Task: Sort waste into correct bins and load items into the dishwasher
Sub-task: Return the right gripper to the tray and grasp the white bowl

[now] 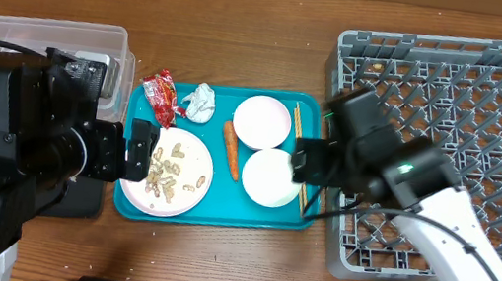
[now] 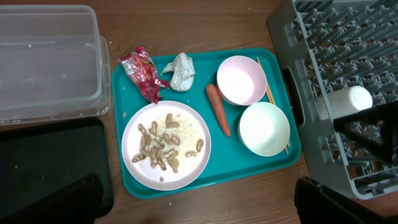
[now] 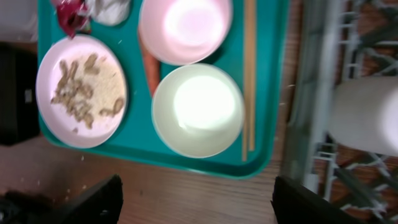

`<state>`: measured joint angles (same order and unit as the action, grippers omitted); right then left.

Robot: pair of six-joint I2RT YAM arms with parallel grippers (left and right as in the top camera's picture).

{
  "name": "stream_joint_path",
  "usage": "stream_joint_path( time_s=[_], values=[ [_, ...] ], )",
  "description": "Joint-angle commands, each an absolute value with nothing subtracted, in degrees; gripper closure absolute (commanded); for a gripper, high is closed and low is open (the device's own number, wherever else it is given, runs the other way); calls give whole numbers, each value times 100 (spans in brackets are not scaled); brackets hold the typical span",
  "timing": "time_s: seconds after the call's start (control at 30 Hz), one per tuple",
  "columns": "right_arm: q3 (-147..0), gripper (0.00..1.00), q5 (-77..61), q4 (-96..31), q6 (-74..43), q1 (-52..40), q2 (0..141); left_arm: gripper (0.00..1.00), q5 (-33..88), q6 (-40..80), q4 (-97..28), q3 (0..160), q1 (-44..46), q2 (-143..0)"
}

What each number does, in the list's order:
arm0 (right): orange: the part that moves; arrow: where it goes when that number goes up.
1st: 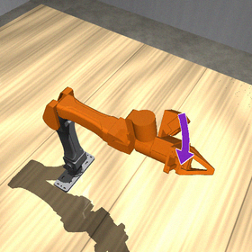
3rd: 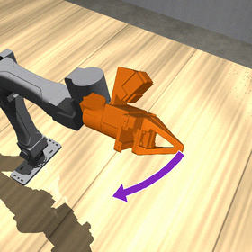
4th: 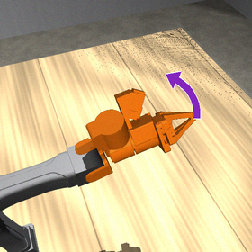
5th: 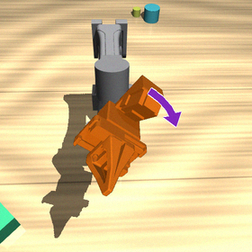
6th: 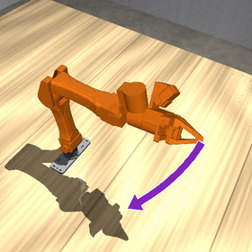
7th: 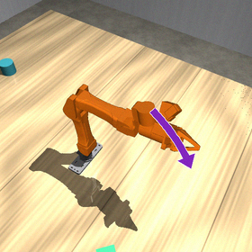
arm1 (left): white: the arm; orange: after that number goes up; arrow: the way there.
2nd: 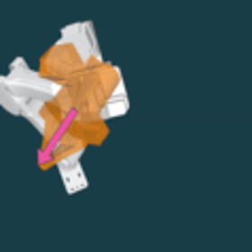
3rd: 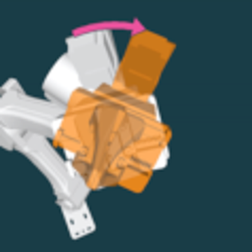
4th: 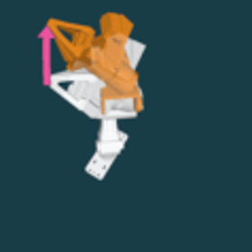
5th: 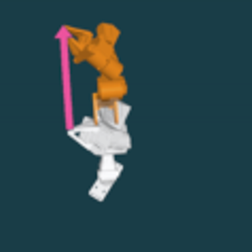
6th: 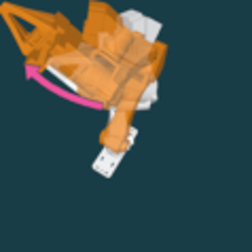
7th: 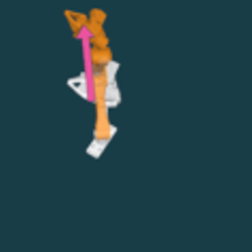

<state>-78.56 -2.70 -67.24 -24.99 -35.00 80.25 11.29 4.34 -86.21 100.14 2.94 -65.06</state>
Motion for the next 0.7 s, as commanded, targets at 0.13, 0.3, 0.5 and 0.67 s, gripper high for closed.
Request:
stream_joint_path(
  time_s=[0.13, 0.3, 0.5, 0.67],
  values=[
    [-6904, 32, 189, -5863, -3323, -3854, 8884, 0, 1096, 429, -8635, 10108, 259, -6525],
    [-6626, 41, 268, -5273, -3326, -3669, 9590, 0, 1096, 429, -8635, 10108, 259, -6525],
    [-6624, 61, 54, -5063, -3323, -3592, 10259, 0, 1096, 429, -8635, 10108, 259, -6525],
    [-6628, 85, -54, -5019, -3312, -3592, 10298, 0, 1098, 429, -8635, 10108, 259, -6525]
  ],
)
